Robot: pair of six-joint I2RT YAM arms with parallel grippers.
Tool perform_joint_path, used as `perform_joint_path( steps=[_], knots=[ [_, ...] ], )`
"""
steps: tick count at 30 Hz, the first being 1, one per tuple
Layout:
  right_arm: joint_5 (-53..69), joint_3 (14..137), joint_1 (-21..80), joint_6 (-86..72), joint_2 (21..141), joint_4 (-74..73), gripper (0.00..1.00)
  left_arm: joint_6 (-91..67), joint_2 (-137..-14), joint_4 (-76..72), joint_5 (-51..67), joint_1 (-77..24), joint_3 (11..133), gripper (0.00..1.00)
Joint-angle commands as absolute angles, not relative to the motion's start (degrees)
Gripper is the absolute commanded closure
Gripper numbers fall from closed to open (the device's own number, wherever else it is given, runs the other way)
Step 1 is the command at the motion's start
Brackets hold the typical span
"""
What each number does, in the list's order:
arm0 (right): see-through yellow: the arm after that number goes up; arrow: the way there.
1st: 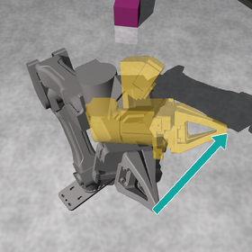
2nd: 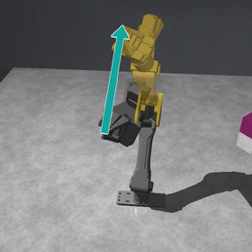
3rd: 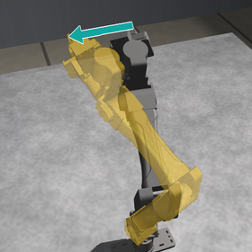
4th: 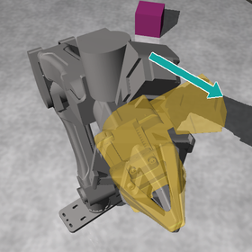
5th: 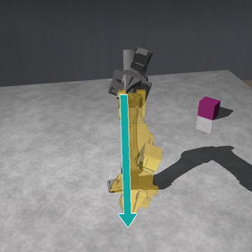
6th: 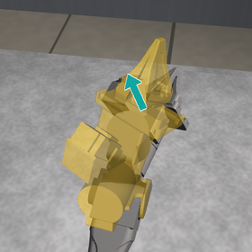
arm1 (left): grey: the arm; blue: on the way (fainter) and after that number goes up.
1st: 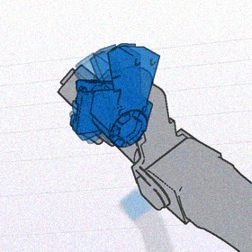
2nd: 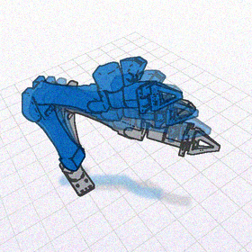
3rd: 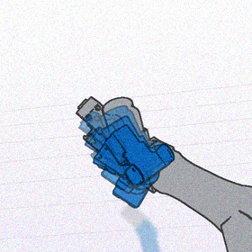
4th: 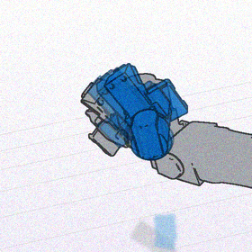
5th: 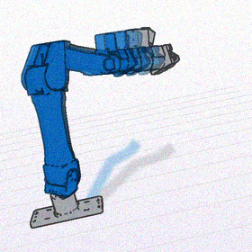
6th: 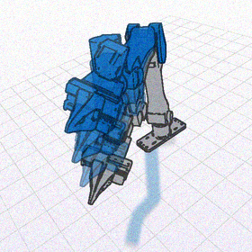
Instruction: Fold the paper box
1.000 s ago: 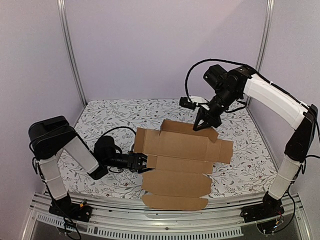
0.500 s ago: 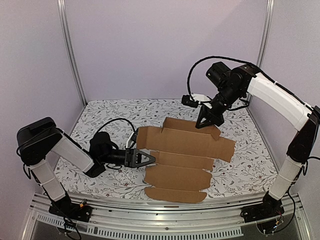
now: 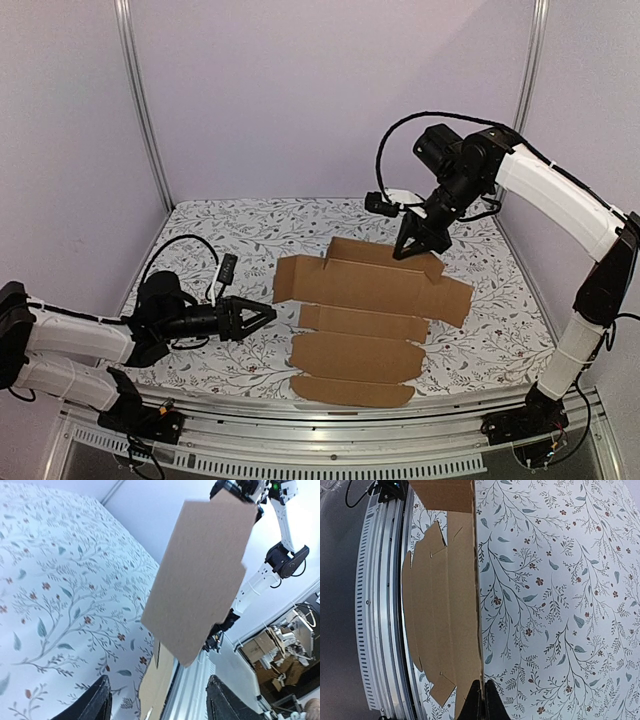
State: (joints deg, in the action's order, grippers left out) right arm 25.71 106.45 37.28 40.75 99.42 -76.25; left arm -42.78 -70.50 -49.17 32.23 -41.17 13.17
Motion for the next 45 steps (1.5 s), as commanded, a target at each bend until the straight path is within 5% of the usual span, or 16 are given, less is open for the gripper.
perform_joint_path(
  steps=[1,8,26,37,45],
  knots=[
    [28.8,108.1,37.4,42.0,99.0,-78.3,1.0,-35.0,-67.7,-35.6,24.1,-38.9,15.2,0.36],
    [32.2,110.3,37.5,41.8,100.4,-79.1,1.0,-39.3,-83.2,-48.4,35.4,-38.6,19.8,0.48],
    [28.9,110.0,37.6,40.8,101.9,-77.0,1.0,-50.1,-95.3,-70.3,48.4,-41.9,24.0,0.46],
    [30.3,111.2,37.5,39.2,102.4,-77.0,1.0,-51.3,-101.4,-72.4,47.9,-44.7,27.8,0.47],
    [30.7,110.7,37.5,39.2,102.3,-76.7,1.0,-60.9,-110.7,-87.3,48.1,-46.0,30.6,0.44]
  ],
)
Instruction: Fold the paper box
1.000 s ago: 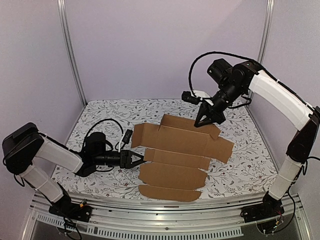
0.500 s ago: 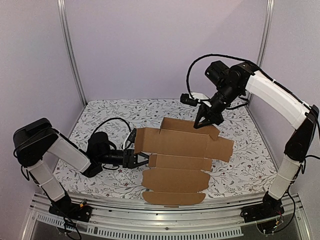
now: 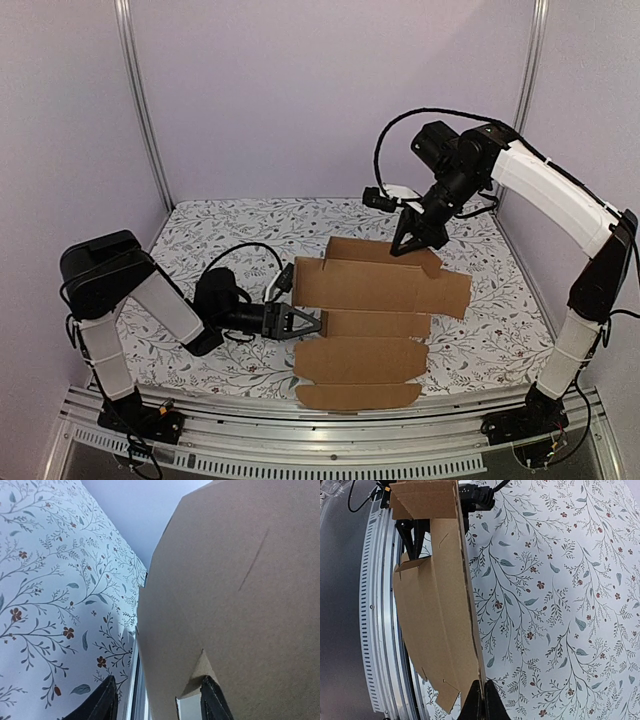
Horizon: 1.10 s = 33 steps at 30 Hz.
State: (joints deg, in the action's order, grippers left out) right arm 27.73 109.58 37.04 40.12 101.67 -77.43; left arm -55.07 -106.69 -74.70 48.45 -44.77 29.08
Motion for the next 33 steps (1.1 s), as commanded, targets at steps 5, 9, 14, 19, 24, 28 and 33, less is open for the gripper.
perform_joint_path(
  steps=[5,9,14,19,24,28,33],
  knots=[
    [31.0,110.6,37.5,38.9,102.1,-76.5,1.0,-61.1,-113.1,-87.3,45.5,-46.1,30.8,0.58],
    [31.7,110.5,37.5,38.7,102.2,-76.4,1.0,-60.9,-113.8,-87.4,44.1,-46.4,31.0,0.61],
    [32.6,110.3,37.5,38.4,102.6,-76.2,1.0,-60.2,-113.1,-87.4,45.9,-48.2,33.1,0.51],
    [33.6,110.3,37.5,38.0,103.2,-76.1,1.0,-59.2,-112.9,-87.4,46.5,-50.1,35.8,0.49],
    [33.4,110.3,37.5,38.0,103.2,-76.2,1.0,-60.7,-115.3,-87.4,45.9,-49.9,37.4,0.69],
    [33.0,109.7,37.5,38.2,102.7,-76.1,1.0,-60.9,-115.7,-87.4,45.8,-49.9,37.2,0.71],
    [32.6,109.0,37.6,38.3,102.5,-75.8,1.0,-60.1,-113.1,-87.4,44.5,-49.5,34.0,0.55]
  ],
)
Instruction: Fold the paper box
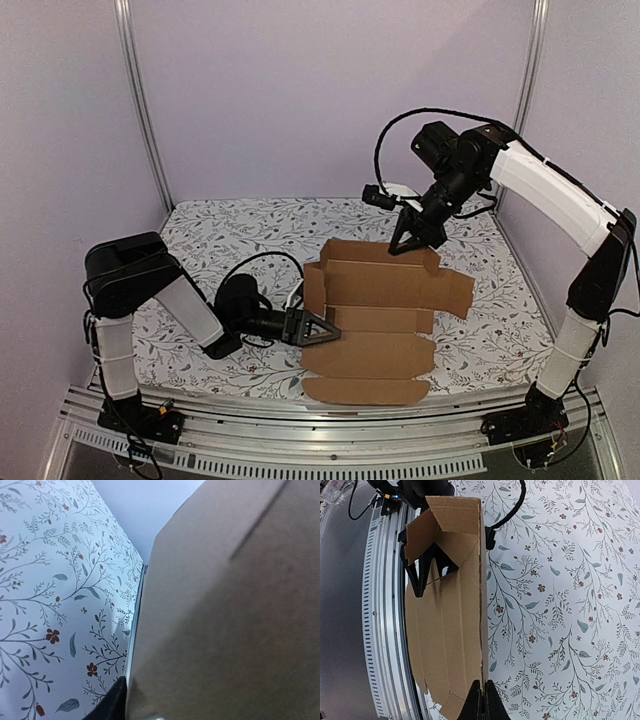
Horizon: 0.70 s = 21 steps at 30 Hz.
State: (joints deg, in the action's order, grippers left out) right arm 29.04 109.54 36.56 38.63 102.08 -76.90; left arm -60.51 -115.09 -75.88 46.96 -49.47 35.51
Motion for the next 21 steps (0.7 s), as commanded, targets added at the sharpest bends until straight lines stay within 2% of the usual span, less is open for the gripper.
perform_joint_path(
  steps=[1,7,13,16,21],
  knots=[
    [32.6,108.9,37.5,38.4,102.4,-75.9,1.0,-59.9,-112.4,-87.4,44.1,-49.3,32.7,0.52],
    [31.8,108.6,37.5,39.8,100.5,-76.8,1.0,-56.6,-106.3,-85.1,43.1,-46.5,22.9,0.4],
    [31.6,107.2,37.3,40.5,99.1,-77.0,1.0,-52.9,-100.0,-82.5,41.9,-45.6,16.4,0.36],
    [31.9,107.1,37.3,40.7,99.0,-77.4,1.0,-52.1,-98.3,-82.1,41.1,-44.3,14.6,0.38],
    [34.8,107.3,37.2,40.5,99.1,-77.5,1.0,-53.0,-100.7,-83.5,38.9,-41.9,16.6,0.48]
  ],
)
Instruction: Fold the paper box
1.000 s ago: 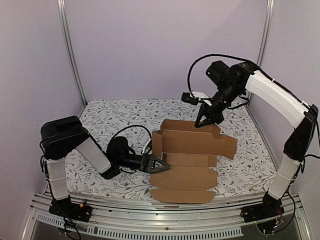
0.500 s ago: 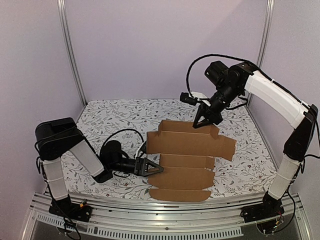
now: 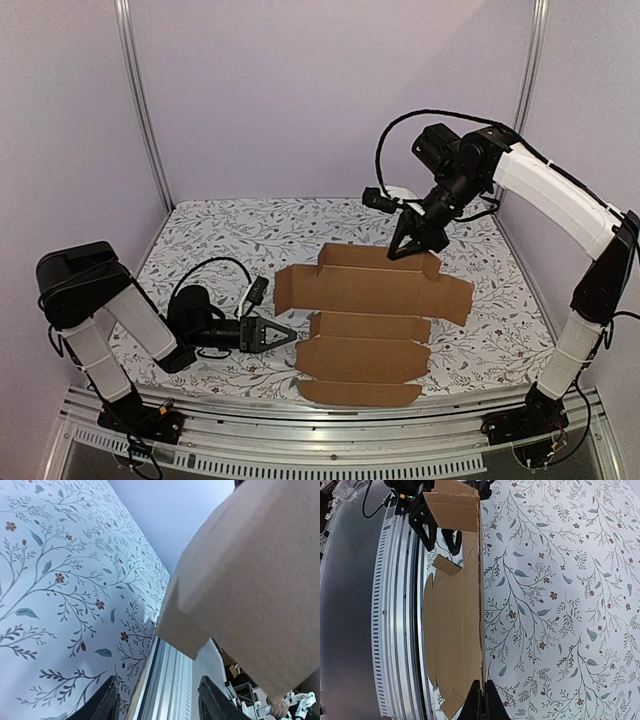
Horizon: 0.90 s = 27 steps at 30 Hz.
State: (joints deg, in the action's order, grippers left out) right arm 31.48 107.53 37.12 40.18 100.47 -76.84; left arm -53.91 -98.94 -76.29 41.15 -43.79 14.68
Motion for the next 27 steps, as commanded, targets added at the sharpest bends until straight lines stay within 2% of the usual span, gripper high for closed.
perform_joint_path(
  steps=[1,4,12,21,27],
  knots=[
    [35.0,107.5,37.2,40.3,99.3,-77.5,1.0,-53.4,-102.2,-84.4,38.9,-42.0,18.1,0.51],
    [35.5,108.6,37.2,40.1,100.5,-77.9,1.0,-56.7,-107.3,-87.4,40.3,-42.6,22.6,0.57],
    [35.7,109.2,37.3,39.6,101.5,-77.5,1.0,-57.4,-109.8,-87.5,43.5,-46.7,29.8,0.56],
    [35.5,108.9,36.5,39.6,100.9,-77.2,1.0,-57.1,-104.2,-87.4,46.4,-45.6,21.4,0.5],
    [35.7,108.9,36.4,39.5,101.3,-77.3,1.0,-57.0,-103.9,-87.4,46.2,-46.0,21.8,0.5]
  ],
)
